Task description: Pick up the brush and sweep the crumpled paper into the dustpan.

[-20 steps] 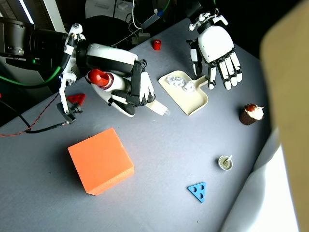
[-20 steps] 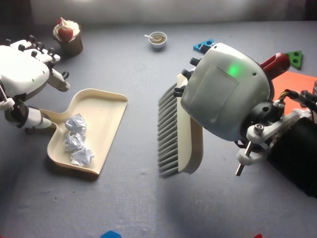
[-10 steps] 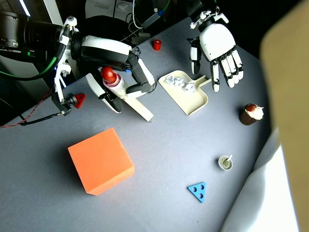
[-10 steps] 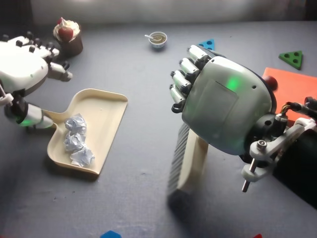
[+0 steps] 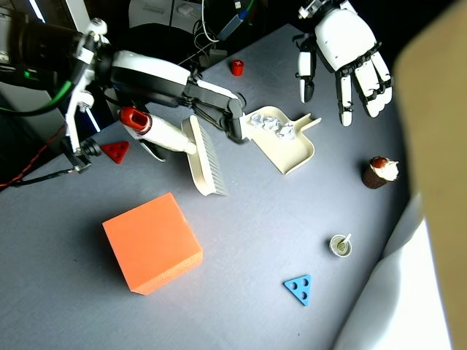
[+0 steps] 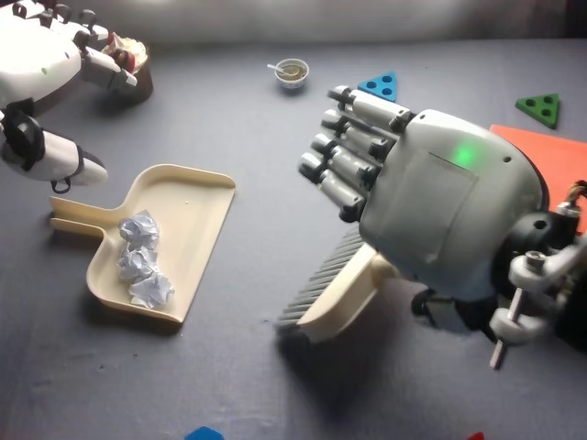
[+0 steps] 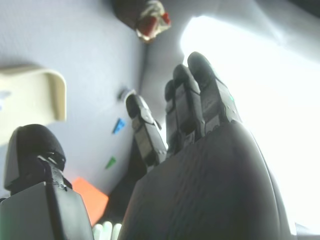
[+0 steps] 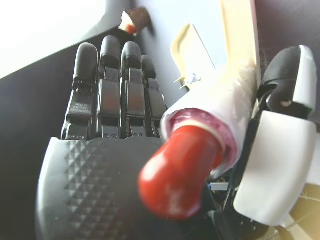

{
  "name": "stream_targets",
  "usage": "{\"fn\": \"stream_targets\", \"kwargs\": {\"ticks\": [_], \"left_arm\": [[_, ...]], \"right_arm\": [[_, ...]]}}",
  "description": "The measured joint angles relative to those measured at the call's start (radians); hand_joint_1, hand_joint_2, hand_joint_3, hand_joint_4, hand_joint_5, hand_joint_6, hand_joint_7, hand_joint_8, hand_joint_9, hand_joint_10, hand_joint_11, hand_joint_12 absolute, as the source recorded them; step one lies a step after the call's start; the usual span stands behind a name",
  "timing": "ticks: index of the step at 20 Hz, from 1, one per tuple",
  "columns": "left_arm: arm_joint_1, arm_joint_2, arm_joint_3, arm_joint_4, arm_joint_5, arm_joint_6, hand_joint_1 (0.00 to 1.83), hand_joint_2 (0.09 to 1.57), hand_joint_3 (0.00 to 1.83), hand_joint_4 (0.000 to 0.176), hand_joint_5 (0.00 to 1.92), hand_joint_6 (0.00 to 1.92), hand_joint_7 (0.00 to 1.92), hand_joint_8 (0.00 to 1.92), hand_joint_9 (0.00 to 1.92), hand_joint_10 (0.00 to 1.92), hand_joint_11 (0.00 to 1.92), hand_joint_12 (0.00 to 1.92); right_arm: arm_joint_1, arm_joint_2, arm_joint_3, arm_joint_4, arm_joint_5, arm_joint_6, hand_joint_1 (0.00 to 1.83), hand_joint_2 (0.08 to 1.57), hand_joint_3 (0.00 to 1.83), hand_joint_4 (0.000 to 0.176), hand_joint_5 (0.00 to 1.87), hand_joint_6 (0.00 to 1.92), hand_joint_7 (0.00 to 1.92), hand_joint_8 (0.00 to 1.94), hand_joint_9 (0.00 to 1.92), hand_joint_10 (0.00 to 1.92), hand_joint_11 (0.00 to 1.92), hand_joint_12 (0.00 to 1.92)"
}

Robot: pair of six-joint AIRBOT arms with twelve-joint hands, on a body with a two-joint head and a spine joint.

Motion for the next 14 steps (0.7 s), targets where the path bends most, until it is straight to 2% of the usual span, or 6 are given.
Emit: {"fn": "stream_targets", "kwargs": {"ticks": [2, 3, 7, 9, 13, 14], "left_arm": [[-0.003, 0.005, -0.015, -0.003, 0.016, 0.001, 0.83, 1.00, 0.01, 0.145, 0.52, 0.01, 0.20, 0.00, 0.21, 0.00, 0.04, 0.46], [-0.010, 0.012, -0.028, -0.005, 0.036, 0.001, 0.81, 0.99, 0.00, 0.161, 0.52, 0.01, 0.21, 0.01, 0.22, 0.01, 0.03, 0.45], [-0.077, 0.024, -0.035, -0.005, 0.043, 0.016, 0.81, 0.99, 0.00, 0.165, 0.51, 0.00, 0.21, 0.01, 0.22, 0.01, 0.01, 0.45], [-0.102, 0.024, -0.035, -0.002, 0.062, 0.017, 0.81, 0.99, 0.00, 0.163, 0.51, 0.00, 0.21, 0.00, 0.22, 0.00, 0.00, 0.45], [-0.136, 0.031, -0.035, 0.008, 0.132, 0.018, 0.79, 0.99, 0.00, 0.166, 0.51, 0.00, 0.22, 0.00, 0.22, 0.00, 0.01, 0.46], [-0.147, 0.037, -0.035, 0.015, 0.141, 0.018, 0.79, 0.99, 0.00, 0.166, 0.51, 0.00, 0.22, 0.00, 0.22, 0.00, 0.00, 0.46]], "right_arm": [[0.004, 0.034, -0.021, -0.013, 0.043, 0.070, 0.67, 0.75, 0.01, 0.000, 0.06, 0.00, 0.06, 0.00, 0.03, 0.00, 0.07, 0.07], [0.004, 0.050, -0.027, -0.013, 0.064, 0.101, 0.66, 0.75, 0.01, 0.000, 0.07, 0.00, 0.06, 0.00, 0.03, 0.00, 0.07, 0.07], [0.006, 0.083, -0.035, -0.014, 0.095, 0.159, 0.69, 0.74, 0.00, 0.000, 0.10, 0.01, 0.08, 0.01, 0.05, 0.01, 0.07, 0.07], [0.017, 0.137, -0.050, -0.046, 0.140, 0.314, 0.66, 0.73, 0.00, 0.000, 0.08, 0.00, 0.08, 0.01, 0.05, 0.01, 0.08, 0.07], [-0.003, 0.246, -0.065, -0.390, 0.208, 0.764, 0.60, 0.72, 0.00, 0.000, 0.07, 0.00, 0.09, 0.01, 0.07, 0.01, 0.11, 0.07], [-0.029, 0.262, -0.069, -0.403, 0.225, 0.857, 0.58, 0.72, 0.00, 0.000, 0.09, 0.01, 0.11, 0.01, 0.10, 0.02, 0.13, 0.08]]}}
